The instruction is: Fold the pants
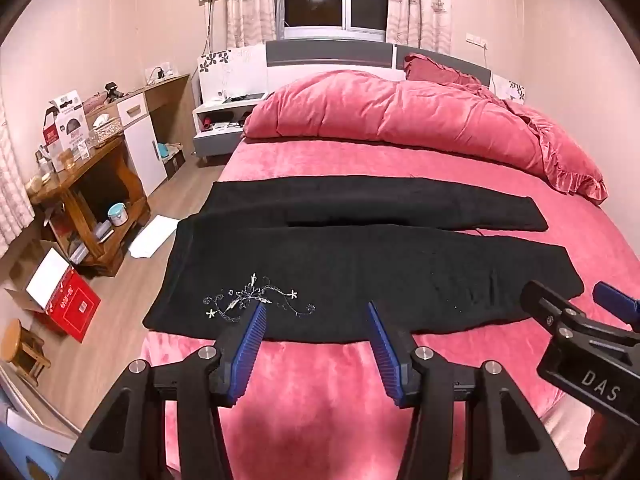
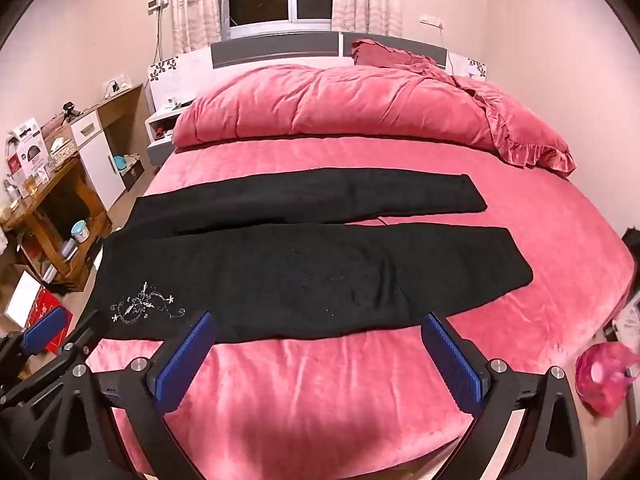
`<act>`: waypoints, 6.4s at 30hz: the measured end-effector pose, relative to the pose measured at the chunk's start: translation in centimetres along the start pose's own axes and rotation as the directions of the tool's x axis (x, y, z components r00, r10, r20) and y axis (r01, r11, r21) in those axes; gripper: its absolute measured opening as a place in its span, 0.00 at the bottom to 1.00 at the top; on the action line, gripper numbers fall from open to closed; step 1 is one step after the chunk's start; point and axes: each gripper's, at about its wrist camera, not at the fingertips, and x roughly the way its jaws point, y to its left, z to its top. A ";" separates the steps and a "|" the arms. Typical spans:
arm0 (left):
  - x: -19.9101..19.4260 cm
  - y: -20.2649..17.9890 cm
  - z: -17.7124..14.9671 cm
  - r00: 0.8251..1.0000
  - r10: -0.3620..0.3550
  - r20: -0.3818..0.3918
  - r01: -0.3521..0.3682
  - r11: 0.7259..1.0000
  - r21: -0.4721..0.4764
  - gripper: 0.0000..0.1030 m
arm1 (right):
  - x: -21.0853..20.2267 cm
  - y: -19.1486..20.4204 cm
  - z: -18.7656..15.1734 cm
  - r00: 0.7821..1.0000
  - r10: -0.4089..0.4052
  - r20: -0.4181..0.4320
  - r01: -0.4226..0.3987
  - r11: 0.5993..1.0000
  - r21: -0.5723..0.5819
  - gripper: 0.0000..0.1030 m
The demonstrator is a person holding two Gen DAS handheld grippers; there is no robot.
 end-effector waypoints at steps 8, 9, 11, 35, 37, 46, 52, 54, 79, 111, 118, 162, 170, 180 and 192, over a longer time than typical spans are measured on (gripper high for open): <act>-0.7 0.1 0.1 1.000 0.017 0.011 -0.017 1.000 -0.021 0.51 | 0.0 0.2 -0.1 1.000 -0.016 -0.016 0.016 1.000 0.002 1.00; -0.6 0.2 0.1 1.000 0.019 0.011 -0.019 0.999 -0.027 0.51 | 0.0 0.0 0.0 1.000 -0.013 -0.011 0.013 1.000 0.001 1.00; -0.7 0.5 0.4 1.000 0.015 0.005 -0.015 0.999 -0.033 0.51 | 0.0 0.0 0.0 1.000 -0.016 -0.010 0.016 1.000 -0.010 1.00; 0.2 0.8 0.1 1.000 0.021 -0.015 -0.021 0.999 -0.036 0.51 | 0.1 -0.1 0.2 1.000 0.002 -0.010 -0.002 1.000 -0.004 1.00; 0.3 0.8 0.0 1.000 0.018 -0.015 -0.019 0.999 -0.034 0.51 | 0.1 -0.2 0.2 1.000 0.000 -0.012 0.000 1.000 -0.005 1.00; 0.6 0.9 -0.2 0.999 0.025 -0.025 -0.026 0.999 -0.033 0.51 | 0.2 -0.3 0.2 1.000 -0.002 -0.016 0.002 1.000 -0.006 1.00; 0.8 1.0 -0.2 0.999 0.028 -0.032 -0.030 0.999 -0.037 0.51 | 0.3 -0.3 0.2 1.000 -0.010 -0.019 0.009 1.000 -0.010 1.00; 0.8 1.0 -0.2 0.999 0.031 -0.034 -0.033 0.999 -0.039 0.51 | 0.3 -0.4 0.2 1.000 -0.008 -0.018 0.008 1.000 -0.006 1.00; 2.1 1.5 -0.6 0.996 0.042 -0.076 -0.045 0.998 -0.041 0.51 | 1.2 -0.4 0.1 0.999 -0.010 -0.039 0.010 1.000 -0.005 1.00; 13.6 14.7 -6.3 0.950 -0.226 -0.215 0.094 0.865 -0.494 0.51 | 15.0 -17.8 -4.7 0.945 0.307 -0.110 -0.210 0.833 0.512 1.00; 14.2 17.9 -7.5 0.971 -0.212 -0.114 0.113 0.819 -0.563 0.51 | 15.7 -23.8 -6.5 0.970 0.235 -0.056 -0.155 0.785 0.599 1.00; 19.2 22.2 -5.4 0.966 -0.199 -0.163 0.034 0.728 -0.685 0.07 | 21.4 -31.6 -5.7 0.950 0.276 0.144 -0.290 0.617 0.731 0.07; 14.9 22.7 -5.1 0.963 -0.241 -0.122 0.102 0.740 -0.665 0.07 | 16.8 -31.7 -4.4 0.948 0.254 0.192 -0.315 0.669 0.673 0.07; 11.1 23.1 -8.6 0.946 -0.271 -0.177 0.089 0.742 -0.665 0.07 | 13.1 -32.6 -7.4 0.958 0.240 0.157 -0.282 0.686 0.670 0.07; 10.8 22.7 -11.2 0.943 -0.225 -0.245 0.000 0.737 -0.676 0.07 | 13.4 -34.1 -12.1 0.967 0.232 0.104 -0.230 0.622 0.748 0.07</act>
